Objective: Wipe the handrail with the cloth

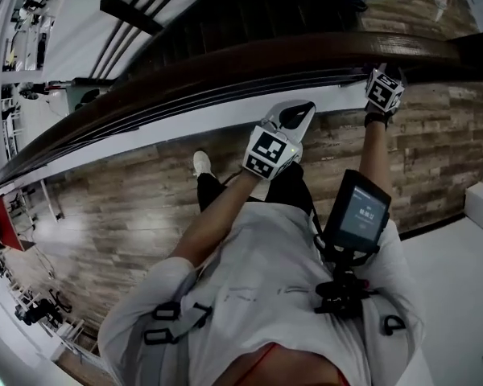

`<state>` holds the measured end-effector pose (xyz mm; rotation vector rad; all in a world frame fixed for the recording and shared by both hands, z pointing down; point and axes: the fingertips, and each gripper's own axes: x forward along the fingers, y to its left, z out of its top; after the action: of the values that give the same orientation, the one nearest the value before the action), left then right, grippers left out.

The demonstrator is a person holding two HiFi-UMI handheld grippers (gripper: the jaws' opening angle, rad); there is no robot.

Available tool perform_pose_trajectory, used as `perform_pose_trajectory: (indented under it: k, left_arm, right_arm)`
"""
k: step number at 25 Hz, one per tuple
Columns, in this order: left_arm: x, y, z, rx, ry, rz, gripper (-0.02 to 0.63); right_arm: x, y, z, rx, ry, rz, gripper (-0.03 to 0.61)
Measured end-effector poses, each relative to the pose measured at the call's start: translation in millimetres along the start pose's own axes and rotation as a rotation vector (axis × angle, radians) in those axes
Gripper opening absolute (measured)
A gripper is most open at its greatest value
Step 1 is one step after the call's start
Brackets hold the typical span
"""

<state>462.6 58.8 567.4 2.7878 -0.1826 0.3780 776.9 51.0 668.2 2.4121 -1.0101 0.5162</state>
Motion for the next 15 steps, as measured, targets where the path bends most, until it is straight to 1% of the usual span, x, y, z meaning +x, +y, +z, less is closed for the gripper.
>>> perform_pose_trajectory:
  k: [1, 2, 3, 4, 5, 7, 10, 13, 15]
  left_arm:
    - [-10, 5, -3, 0.001, -0.008, 0.021, 0.002]
    - [-20, 13, -6, 0.000, -0.014, 0.051, 0.000]
    - [-31, 24, -10, -0.005, -0.019, 0.092, 0.001]
    - [-47, 40, -12, -0.016, -0.026, 0.139, 0.000]
    - [-70, 60, -14, -0.030, -0.038, 0.188, 0.000]
    - [-135, 106, -17, -0.061, -0.066, 0.293, 0.000]
    - [-244, 174, -27, -0.107, -0.103, 0.493, 0.000]
    - [-343, 224, -43, -0.116, -0.125, 0.665, 0.000]
    - [-406, 252, -57, -0.118, -0.139, 0.755, 0.001]
  right_arm:
    - [-13, 13, 0, 0.000, -0.013, 0.025, 0.058]
    - [-27, 33, 0, -0.015, -0.036, 0.068, 0.058]
    - [-41, 63, 1, -0.041, -0.063, 0.128, 0.058]
    - [-59, 105, 2, -0.071, -0.090, 0.202, 0.058]
    - [-82, 157, 3, -0.099, -0.116, 0.281, 0.058]
    - [-136, 275, 2, -0.142, -0.164, 0.438, 0.058]
    - [-223, 447, -3, -0.214, -0.226, 0.680, 0.058]
    - [-300, 587, -14, -0.344, -0.280, 0.921, 0.058]
    - [-340, 667, -27, -0.420, -0.301, 1.047, 0.058]
